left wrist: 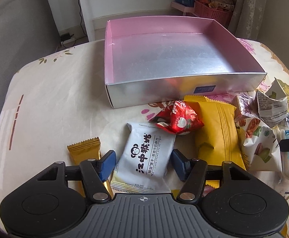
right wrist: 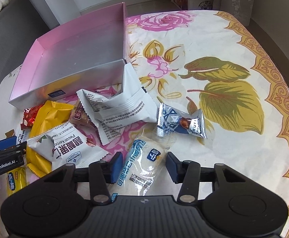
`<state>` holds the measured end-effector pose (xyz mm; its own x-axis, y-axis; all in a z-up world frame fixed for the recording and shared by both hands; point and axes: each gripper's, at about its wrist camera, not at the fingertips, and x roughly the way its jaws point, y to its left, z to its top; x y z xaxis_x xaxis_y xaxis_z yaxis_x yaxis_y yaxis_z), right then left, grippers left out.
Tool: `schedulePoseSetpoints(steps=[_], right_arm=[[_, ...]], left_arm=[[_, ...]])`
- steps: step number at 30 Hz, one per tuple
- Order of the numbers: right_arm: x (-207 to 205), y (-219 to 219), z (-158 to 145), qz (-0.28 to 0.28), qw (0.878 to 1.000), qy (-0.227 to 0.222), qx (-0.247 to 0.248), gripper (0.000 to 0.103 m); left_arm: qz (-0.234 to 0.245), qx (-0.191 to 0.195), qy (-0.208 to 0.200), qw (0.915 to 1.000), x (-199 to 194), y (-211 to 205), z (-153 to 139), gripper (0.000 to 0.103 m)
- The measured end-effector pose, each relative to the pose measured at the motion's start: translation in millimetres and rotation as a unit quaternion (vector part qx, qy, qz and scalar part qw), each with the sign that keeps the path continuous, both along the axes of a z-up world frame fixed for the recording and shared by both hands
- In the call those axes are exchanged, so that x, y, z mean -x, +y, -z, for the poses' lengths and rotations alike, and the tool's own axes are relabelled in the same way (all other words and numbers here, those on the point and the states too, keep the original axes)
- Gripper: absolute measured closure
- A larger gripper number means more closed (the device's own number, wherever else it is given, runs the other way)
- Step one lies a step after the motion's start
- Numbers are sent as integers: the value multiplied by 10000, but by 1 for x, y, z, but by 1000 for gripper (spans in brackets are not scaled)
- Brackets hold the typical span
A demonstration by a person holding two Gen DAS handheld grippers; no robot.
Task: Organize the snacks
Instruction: 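Grasp the white printed packet with the left gripper while the right grasps the clear-wrapped bar, then carry both packets into the pink box and open both grippers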
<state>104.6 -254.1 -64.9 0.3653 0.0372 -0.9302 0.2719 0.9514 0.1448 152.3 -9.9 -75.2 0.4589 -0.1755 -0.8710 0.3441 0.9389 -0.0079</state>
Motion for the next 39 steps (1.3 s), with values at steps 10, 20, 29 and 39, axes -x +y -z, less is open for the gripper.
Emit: schedulePoseSetpoints(steps=[10, 20, 29, 39], right_arm=[[6, -5, 2, 63, 9995, -53, -294, 43], [6, 0, 5, -32, 9999, 20, -101, 46], [10, 6, -3, -223, 9995, -159, 134, 84], [15, -1, -11, -88, 9981, -295, -536, 90]], left_arm=[[167, -144, -368, 9991, 12, 1, 4, 33], [53, 141, -461, 9988, 9, 6, 8, 26], [-23, 68, -329, 9994, 10, 5, 1, 58], [-314, 541, -209, 9978, 11, 23, -17, 58]])
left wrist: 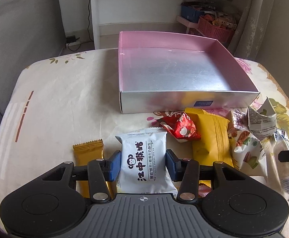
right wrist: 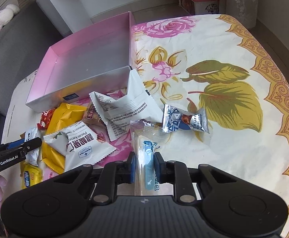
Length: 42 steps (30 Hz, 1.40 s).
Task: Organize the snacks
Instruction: 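Carry both packets into the pink box and open both grippers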
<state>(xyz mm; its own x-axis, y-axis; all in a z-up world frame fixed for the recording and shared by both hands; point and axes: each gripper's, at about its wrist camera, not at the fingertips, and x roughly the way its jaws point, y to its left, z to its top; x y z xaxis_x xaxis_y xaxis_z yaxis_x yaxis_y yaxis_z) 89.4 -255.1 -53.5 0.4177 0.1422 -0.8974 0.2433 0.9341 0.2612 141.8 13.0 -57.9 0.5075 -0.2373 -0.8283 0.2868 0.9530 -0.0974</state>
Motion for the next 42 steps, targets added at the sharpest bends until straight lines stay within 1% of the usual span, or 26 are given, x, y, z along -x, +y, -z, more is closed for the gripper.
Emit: schedulePoseSetpoints(steps=[3, 6, 7, 9, 10, 11, 12, 14, 16, 21, 23, 24, 26, 28, 29, 30, 31, 36, 42], right_arm=[[2, -1, -6, 56, 9998, -63, -179, 92], [4, -2, -14, 71, 9989, -174, -437, 102], [5, -2, -18, 62, 9986, -215, -473, 102], [5, 2, -22, 41, 9993, -245, -286, 102], [5, 4, -23, -2, 9995, -258, -189, 99], [5, 5, -21, -24, 9997, -211, -132, 92], [5, 5, -17, -27, 9999, -125, -92, 89], [4, 7, -10, -77, 9999, -9, -89, 52], [4, 11, -5, -146, 9999, 62, 5, 42], [1, 28, 12, -466, 9979, 329, 296, 46], [0, 35, 18, -603, 9962, 424, 463, 57], [0, 38, 19, -667, 9954, 386, 572, 56], [1, 45, 19, -825, 9924, 356, 839, 69], [2, 51, 18, -945, 9891, 323, 1079, 77], [3, 54, 18, -988, 9878, 314, 1165, 85], [4, 55, 17, -1011, 9865, 298, 1255, 88], [5, 55, 17, -1012, 9863, 283, 1270, 89], [5, 40, 8, -807, 9928, 217, 860, 91], [8, 25, -13, -544, 9984, -66, 165, 91]], left_arm=[[-31, 145, 14, 9999, 1, 3, -7, 58], [-57, 259, 26, 9996, 2, 5, -14, 58], [-64, 271, 33, 9996, 2, 4, -16, 58], [-94, 272, 73, 9996, 3, 5, -17, 58], [-103, 268, 103, 9995, 4, 4, -17, 58], [-106, 256, 135, 9995, 5, 4, -16, 58], [-103, 235, 163, 9995, 5, 3, -15, 58], [-79, 197, 202, 9996, 8, 2, -14, 58], [-53, 181, 228, 9996, 10, 0, -14, 58], [35, 182, 235, 9996, 14, -2, -15, 58], [70, 173, 241, 9995, 16, -4, -15, 58], [86, 166, 244, 9995, 17, -5, -15, 58], [113, 156, 242, 9995, 19, -6, -15, 58], [125, 158, 236, 9995, 20, -6, -16, 58], [126, 164, 233, 9995, 21, -6, -16, 58], [128, 171, 229, 9995, 21, -5, -16, 58], [131, 176, 224, 9995, 22, -5, -17, 58], [143, 204, 185, 9995, 24, -4, -20, 58], [96, 345, 30, 9994, 27, -1, -34, 58]])
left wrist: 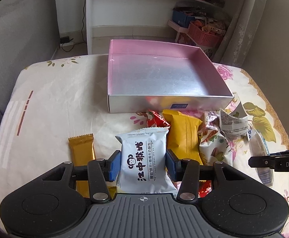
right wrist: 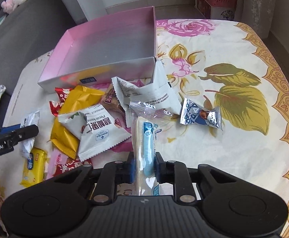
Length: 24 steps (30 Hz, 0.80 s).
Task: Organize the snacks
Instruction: 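Carry both packets into the pink box and open both grippers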
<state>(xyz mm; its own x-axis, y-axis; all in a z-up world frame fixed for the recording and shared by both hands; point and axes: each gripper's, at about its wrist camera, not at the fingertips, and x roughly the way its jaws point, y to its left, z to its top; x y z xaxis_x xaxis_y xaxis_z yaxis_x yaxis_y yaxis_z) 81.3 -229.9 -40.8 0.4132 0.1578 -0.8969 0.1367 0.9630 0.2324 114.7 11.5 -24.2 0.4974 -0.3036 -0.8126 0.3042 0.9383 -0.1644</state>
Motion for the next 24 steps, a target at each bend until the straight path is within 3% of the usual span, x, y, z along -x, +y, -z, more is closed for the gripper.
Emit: schedulePoseSetpoints(steps=[7, 13, 24], right_arm=[[-10, -11, -29, 280, 9970, -367, -623, 91], [-50, -15, -42, 490, 9923, -696, -895, 91], [-129, -18, -20, 667, 9867, -1003, -1096, 90]], left_arm=[[-83, 320, -200, 9993, -14, -6, -23, 58], [-85, 340, -444, 9984, -51, -22, -32, 58], [-387, 293, -561, 9972, -132, -42, 1, 58]])
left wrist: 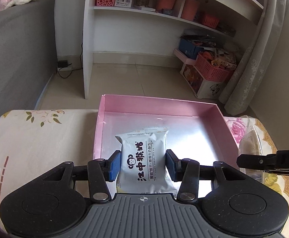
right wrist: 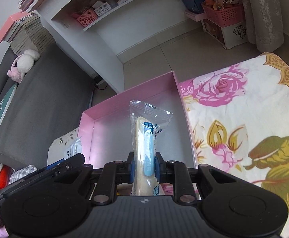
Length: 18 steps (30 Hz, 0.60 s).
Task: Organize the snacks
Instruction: 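Carry both packets into the pink box and open both grippers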
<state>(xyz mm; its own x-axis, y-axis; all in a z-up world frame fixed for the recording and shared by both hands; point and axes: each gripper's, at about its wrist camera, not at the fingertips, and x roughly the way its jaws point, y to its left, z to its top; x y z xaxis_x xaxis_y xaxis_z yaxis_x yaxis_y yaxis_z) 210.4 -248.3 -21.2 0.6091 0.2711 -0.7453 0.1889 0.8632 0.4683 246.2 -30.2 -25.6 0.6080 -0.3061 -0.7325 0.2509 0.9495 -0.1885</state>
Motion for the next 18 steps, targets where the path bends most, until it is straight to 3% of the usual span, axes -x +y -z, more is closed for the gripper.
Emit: schedulePoseSetpoints(steps=[10, 12, 13, 14, 16, 18], right_arm=[[-34, -1, 20, -63, 9999, 28, 147, 89], [-35, 0, 20, -90, 9997, 4, 240, 83], [-34, 1, 19, -80, 9995, -21, 298, 81], [-33, 1, 18, -74, 9994, -44, 340, 72], [-30, 0, 14, -3, 9991, -114, 417, 31], [-25, -1, 9, -30, 9989, -256, 388, 23]], left_arm=[[-201, -112, 15, 9997, -31, -9, 31, 54], [-226, -100, -9, 9997, -30, -8, 31, 34], [-240, -62, -28, 9997, -29, -8, 31, 18], [-237, -21, -48, 9997, -28, -8, 30, 11], [-229, -10, -47, 9997, -25, -7, 29, 8], [-219, -10, -9, 9998, -21, -7, 27, 4]])
